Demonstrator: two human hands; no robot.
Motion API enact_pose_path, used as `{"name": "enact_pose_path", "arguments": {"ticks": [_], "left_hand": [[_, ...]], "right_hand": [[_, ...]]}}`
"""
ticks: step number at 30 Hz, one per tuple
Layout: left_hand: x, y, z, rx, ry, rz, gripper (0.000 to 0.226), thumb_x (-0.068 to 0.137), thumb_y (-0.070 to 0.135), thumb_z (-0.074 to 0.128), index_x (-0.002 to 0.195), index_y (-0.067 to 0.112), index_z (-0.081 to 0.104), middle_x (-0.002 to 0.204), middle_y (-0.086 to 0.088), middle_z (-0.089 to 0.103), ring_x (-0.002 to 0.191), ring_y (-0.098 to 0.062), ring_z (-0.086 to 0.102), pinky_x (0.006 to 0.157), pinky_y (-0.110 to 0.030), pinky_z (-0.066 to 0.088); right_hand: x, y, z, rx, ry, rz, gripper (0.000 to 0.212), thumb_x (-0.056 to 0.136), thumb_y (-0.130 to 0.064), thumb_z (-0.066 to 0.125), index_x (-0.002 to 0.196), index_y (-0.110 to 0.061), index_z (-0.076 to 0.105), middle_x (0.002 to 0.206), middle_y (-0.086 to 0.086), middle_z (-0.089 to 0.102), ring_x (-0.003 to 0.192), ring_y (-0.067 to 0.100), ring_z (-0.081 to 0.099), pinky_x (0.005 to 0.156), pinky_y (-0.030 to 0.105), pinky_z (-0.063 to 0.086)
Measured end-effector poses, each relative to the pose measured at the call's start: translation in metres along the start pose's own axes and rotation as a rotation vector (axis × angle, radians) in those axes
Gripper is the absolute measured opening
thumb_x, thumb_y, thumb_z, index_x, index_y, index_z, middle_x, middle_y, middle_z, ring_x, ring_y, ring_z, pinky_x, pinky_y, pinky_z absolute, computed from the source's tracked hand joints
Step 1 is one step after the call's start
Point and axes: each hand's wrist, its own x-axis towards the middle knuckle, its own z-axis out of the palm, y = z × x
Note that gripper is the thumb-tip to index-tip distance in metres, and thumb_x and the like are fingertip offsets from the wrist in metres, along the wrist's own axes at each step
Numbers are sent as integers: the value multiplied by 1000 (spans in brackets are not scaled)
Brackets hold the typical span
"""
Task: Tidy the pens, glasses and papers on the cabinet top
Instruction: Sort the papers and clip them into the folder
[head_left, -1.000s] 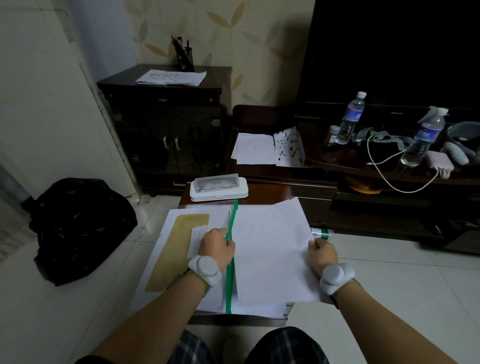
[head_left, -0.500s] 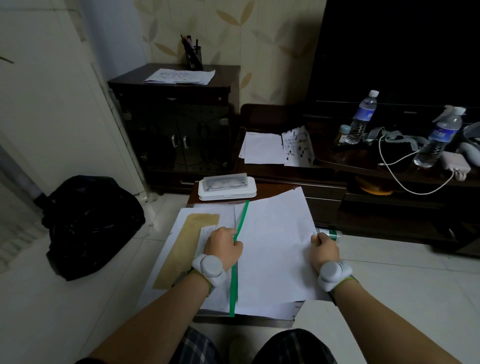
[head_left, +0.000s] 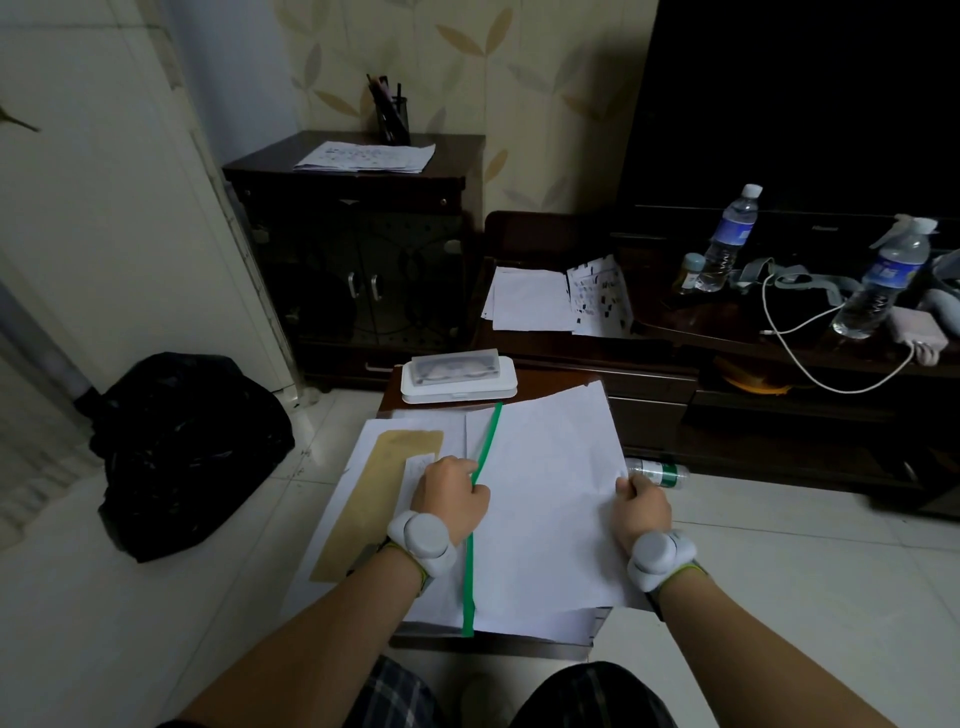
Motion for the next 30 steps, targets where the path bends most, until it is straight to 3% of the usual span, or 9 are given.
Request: {"name": "enact_pose_path", "arguments": {"ticks": [6, 11, 18, 30], "left_hand": [[0, 1, 0, 14, -3, -3, 40, 75, 0, 49, 48, 17, 24, 53, 0, 31, 57, -21, 36, 58, -27, 31], [0, 3, -1, 24, -37, -17, 28, 71, 14, 45, 49, 17, 27, 56, 0, 33, 59, -22, 39, 57, -29, 36], [0, 4, 2, 8, -13, -18, 39, 75, 0, 49, 50, 17, 24, 55, -3, 33, 58, -18, 36, 58, -25, 28], [-3, 12, 8, -5, -1, -2, 41, 75, -3, 46, 51, 15, 19, 53, 1, 26, 58, -19, 33, 57, -25, 27]], "right_hand": [[3, 0, -5, -22, 29, -8, 30, 100, -19, 39, 106, 4, 58, 111, 28, 61, 104, 44, 54, 76, 33, 37], [2, 0, -6, -17, 29, -12, 31, 100, -19, 39, 109, 4, 58, 113, 28, 61, 106, 44, 53, 84, 36, 41], [-5, 3, 1, 33, 7, -2, 31, 100, -17, 38, 102, 7, 58, 107, 28, 62, 100, 42, 54, 76, 32, 35], [-18, -4, 16, 36, -20, -16, 31, 99, -14, 39, 103, 9, 59, 103, 29, 62, 98, 43, 55, 81, 37, 41]]}}
